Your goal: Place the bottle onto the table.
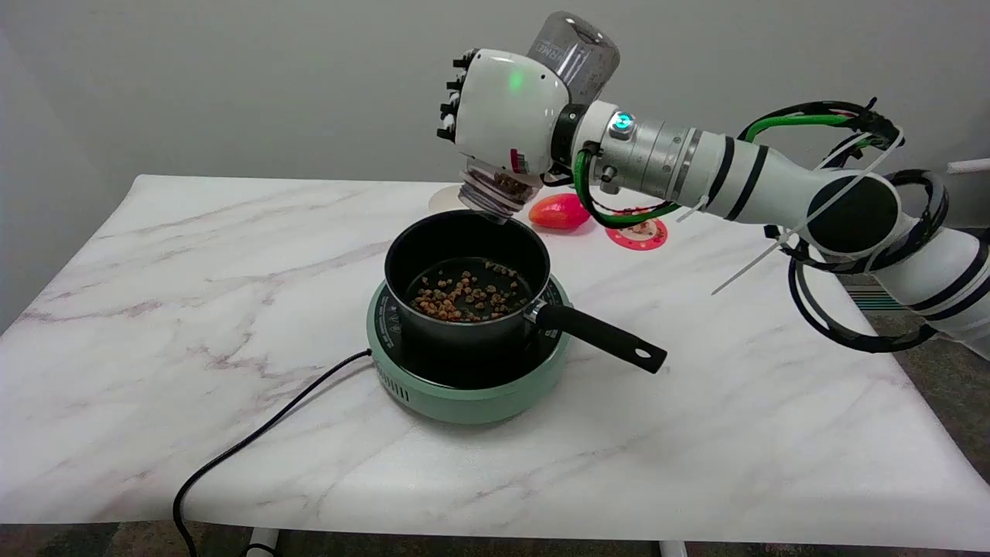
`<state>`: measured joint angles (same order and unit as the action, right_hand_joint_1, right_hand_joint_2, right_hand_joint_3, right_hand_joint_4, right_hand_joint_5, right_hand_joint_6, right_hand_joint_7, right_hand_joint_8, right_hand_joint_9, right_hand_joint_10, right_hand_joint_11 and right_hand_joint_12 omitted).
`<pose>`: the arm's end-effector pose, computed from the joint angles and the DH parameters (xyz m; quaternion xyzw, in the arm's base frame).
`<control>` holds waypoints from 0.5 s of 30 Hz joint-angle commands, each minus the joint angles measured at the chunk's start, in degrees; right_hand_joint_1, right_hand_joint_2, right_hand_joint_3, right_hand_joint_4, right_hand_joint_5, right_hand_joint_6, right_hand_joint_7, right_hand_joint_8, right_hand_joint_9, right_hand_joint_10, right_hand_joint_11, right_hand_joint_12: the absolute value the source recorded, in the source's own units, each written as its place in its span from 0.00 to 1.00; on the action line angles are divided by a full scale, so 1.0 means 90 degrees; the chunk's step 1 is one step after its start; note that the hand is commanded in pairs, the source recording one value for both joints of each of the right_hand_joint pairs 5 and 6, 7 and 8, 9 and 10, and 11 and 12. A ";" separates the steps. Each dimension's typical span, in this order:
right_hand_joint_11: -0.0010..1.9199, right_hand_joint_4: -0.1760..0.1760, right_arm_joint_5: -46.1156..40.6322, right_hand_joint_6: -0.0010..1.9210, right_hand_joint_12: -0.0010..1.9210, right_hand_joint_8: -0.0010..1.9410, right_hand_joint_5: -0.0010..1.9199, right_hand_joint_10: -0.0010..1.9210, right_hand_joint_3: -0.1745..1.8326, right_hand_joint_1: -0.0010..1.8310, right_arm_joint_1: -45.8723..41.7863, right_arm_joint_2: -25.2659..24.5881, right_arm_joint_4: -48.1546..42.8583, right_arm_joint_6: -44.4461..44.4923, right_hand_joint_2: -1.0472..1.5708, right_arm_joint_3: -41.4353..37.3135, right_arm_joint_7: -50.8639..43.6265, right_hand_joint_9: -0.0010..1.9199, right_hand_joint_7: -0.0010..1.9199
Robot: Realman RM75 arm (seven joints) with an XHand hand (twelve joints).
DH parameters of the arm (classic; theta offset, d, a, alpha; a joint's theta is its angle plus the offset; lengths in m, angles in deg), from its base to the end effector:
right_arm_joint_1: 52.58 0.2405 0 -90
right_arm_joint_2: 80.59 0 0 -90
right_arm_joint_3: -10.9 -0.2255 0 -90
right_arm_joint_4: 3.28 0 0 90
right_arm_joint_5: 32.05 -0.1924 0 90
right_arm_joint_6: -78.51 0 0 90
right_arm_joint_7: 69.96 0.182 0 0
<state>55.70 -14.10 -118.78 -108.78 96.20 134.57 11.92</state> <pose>-0.0460 -0.3715 0.1902 0.7414 0.5383 -0.2218 0.3336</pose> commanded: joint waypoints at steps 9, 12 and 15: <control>0.65 0.50 -0.2636 1.00 0.65 0.99 1.00 0.73 0.35 0.72 -0.0538 0.0118 0.0183 -0.0714 0.88 -0.0993 0.0137 0.73 1.00; 0.64 0.50 -0.3668 1.00 0.64 0.99 1.00 0.72 0.35 0.73 -0.0862 0.0152 0.0303 -0.0837 0.88 -0.1626 0.0137 0.72 1.00; 0.63 0.50 -0.4579 1.00 0.63 0.99 1.00 0.72 0.36 0.74 -0.1375 0.0203 0.0300 -0.1034 0.87 -0.2423 0.0137 0.72 1.00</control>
<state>45.57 -16.24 -118.13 -108.11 92.91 131.68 12.58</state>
